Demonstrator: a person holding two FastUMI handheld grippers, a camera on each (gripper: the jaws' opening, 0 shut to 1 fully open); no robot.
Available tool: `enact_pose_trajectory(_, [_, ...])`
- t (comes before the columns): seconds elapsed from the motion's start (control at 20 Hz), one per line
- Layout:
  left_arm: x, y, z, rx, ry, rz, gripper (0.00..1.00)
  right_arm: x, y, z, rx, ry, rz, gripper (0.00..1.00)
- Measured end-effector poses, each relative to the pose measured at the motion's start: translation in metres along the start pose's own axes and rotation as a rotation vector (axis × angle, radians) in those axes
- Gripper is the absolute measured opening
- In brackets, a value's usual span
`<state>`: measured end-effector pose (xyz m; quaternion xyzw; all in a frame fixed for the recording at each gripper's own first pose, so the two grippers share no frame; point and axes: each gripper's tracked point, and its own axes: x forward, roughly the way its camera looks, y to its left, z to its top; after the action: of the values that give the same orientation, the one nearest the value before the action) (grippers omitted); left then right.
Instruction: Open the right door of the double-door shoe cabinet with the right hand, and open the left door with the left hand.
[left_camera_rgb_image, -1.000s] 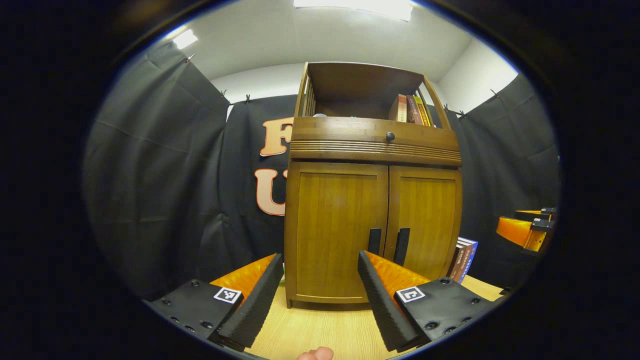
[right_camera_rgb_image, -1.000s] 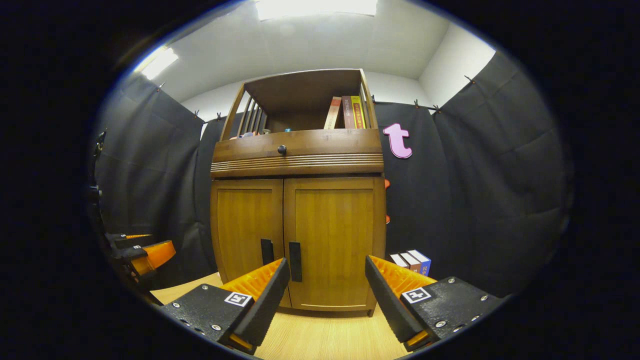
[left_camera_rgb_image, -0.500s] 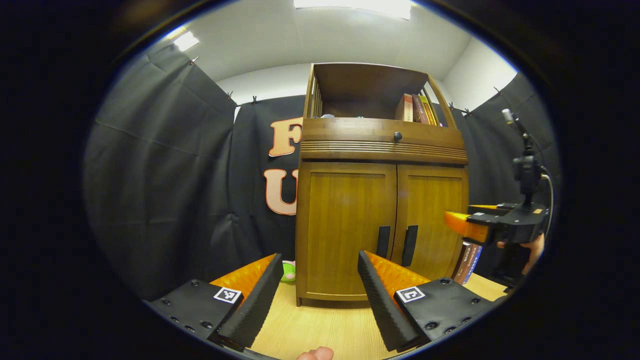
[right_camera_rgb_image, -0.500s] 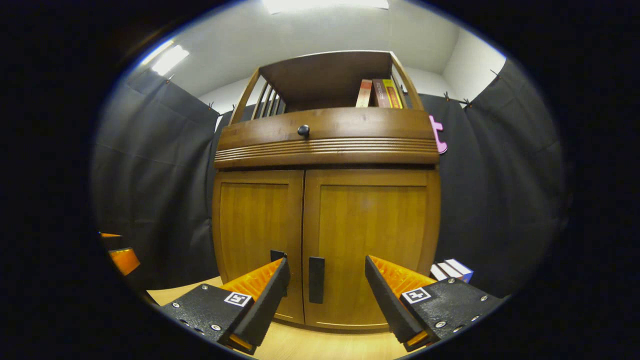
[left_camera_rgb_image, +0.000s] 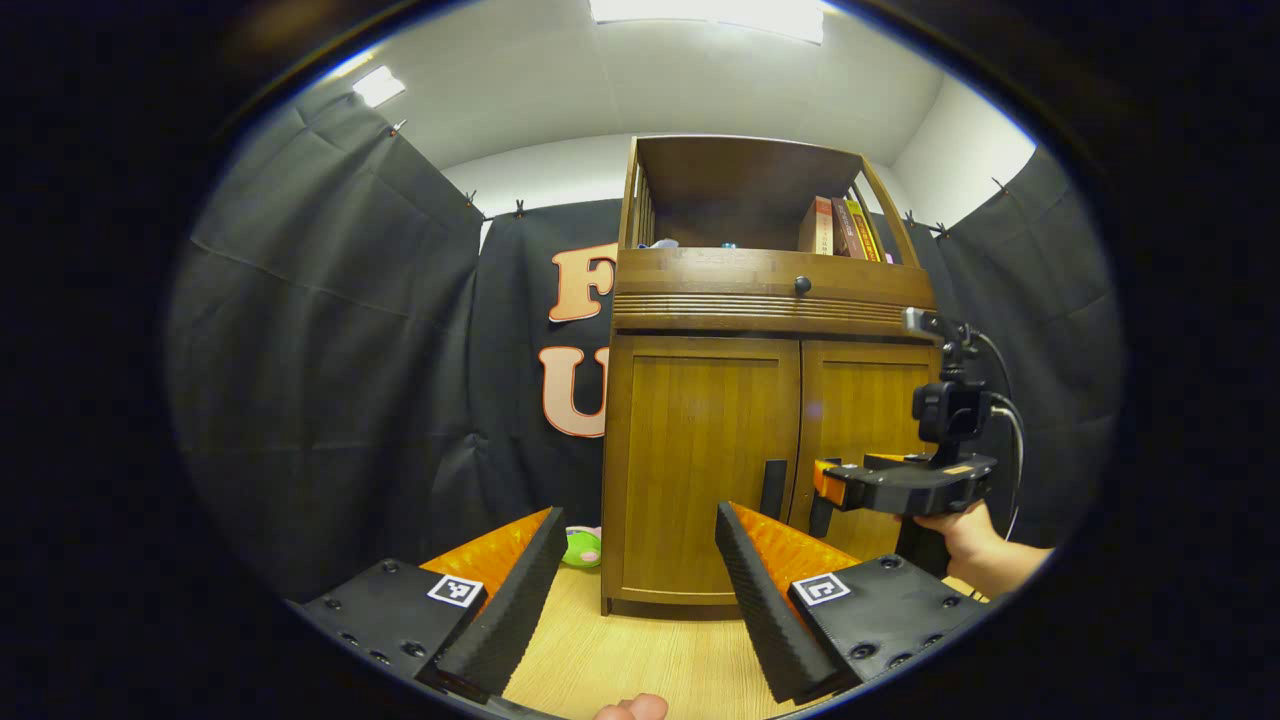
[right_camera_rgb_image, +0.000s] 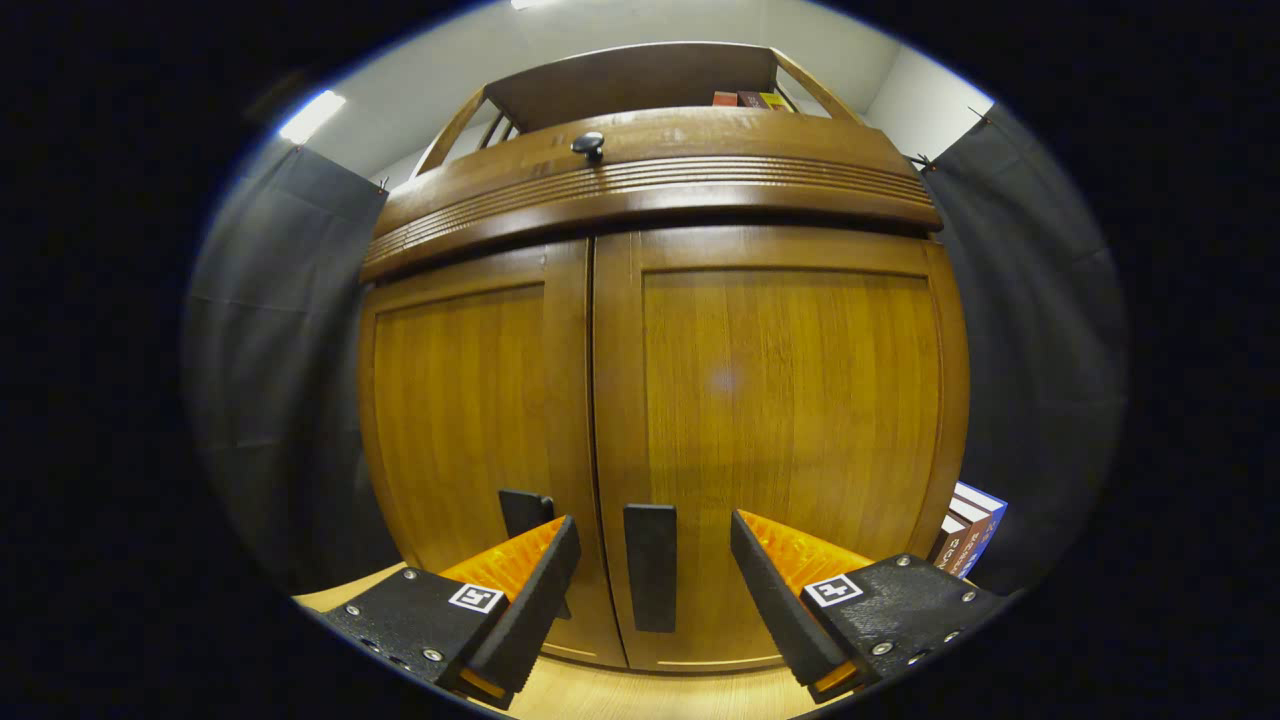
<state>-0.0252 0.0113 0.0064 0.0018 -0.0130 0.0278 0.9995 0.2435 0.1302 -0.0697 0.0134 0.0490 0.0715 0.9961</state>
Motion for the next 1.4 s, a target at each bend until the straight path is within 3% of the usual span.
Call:
enact_pose_trajectory(0.15, [0.003, 0.005, 0.0, -0.004, -0.002, 0.0, 0.97, 0.016, -0.003, -0.005, -0.007, 0.002, -0.016, 0.94])
enact_pose_trajectory(0.2, [0.004, 0.008, 0.001, -0.006, -0.002, 0.002, 0.94, 0.019, -0.005, -0.005, -0.016, -0.005, -0.027, 1.0])
enact_pose_trajectory(0.25, [0.005, 0.009, 0.001, -0.008, -0.003, 0.003, 0.94, 0.021, -0.007, -0.006, -0.028, -0.007, -0.038, 0.93])
enact_pose_trajectory(0.3, [0.004, 0.011, 0.0, -0.006, -0.004, 0.005, 0.94, 0.026, -0.009, -0.007, -0.035, -0.006, -0.041, 0.93])
enact_pose_trajectory(0.35, [0.005, 0.014, 0.0, -0.002, -0.003, 0.009, 0.94, 0.03, -0.008, -0.008, -0.035, -0.003, -0.04, 1.0])
enact_pose_trajectory(0.4, [0.007, 0.017, -0.001, 0.001, -0.003, 0.014, 0.94, 0.033, -0.007, -0.009, -0.032, 0.002, -0.04, 0.8])
enact_pose_trajectory(0.45, [0.009, 0.019, -0.002, 0.002, -0.001, 0.021, 0.95, 0.036, -0.006, -0.01, -0.028, 0.009, -0.04, 0.91])
enact_pose_trajectory(0.5, [0.01, 0.022, -0.003, 0.001, 0.001, 0.028, 0.95, 0.037, -0.006, -0.012, -0.027, 0.015, -0.044, 0.88])
enact_pose_trajectory(0.55, [0.011, 0.025, -0.004, -0.003, 0.005, 0.034, 0.95, 0.04, -0.009, -0.014, -0.031, 0.02, -0.054, 0.97])
enact_pose_trajectory(0.6, [0.013, 0.028, -0.004, -0.007, 0.006, 0.038, 0.95, 0.041, -0.01, -0.019, -0.03, 0.036, -0.054, 0.94])
enact_pose_trajectory(0.65, [0.014, 0.028, -0.003, -0.008, 0.005, 0.04, 0.95, 0.043, -0.009, -0.016, -0.028, 0.016, -0.054, 0.81])
enact_pose_trajectory(0.7, [0.013, 0.029, -0.002, -0.006, 0.003, 0.043, 0.95, 0.043, -0.009, -0.018, -0.031, 0.021, -0.053, 0.91])
enact_pose_trajectory(0.75, [0.014, 0.03, -0.001, -0.001, 0.001, 0.046, 0.95, 0.042, -0.009, -0.017, -0.035, 0.01, -0.051, 0.78])
enact_pose_trajectory(0.8, [0.015, 0.031, 0.0, 0.002, -0.002, 0.047, 0.95, 0.041, -0.009, -0.02, -0.034, 0.017, -0.044, 0.88])
enact_pose_trajectory(0.85, [0.016, 0.03, 0.001, 0.003, -0.005, 0.044, 0.94, 0.04, -0.006, -0.021, -0.025, 0.018, -0.036, 0.74])
enact_pose_trajectory(0.9, [0.018, 0.027, 0.002, 0.002, -0.006, 0.04, 0.95, 0.041, -0.002, -0.022, -0.017, 0.022, -0.027, 0.76])
enact_pose_trajectory(0.95, [0.018, 0.025, 0.003, 0.0, -0.009, 0.034, 0.95, 0.042, 0.003, -0.02, -0.012, 0.019, -0.01, 0.7])
enact_pose_trajectory(1.05, [0.021, 0.021, 0.005, 0.0, -0.015, 0.021, 0.95, 0.043, 0.007, -0.02, -0.01, 0.004, 0.0, 0.41])
enact_pose_trajectory(1.4, [0.02, 0.007, 0.001, -0.008, -0.011, 0.0, 0.95, 0.042, 0.01, -0.023, -0.024, 0.011, 0.015, 0.31])
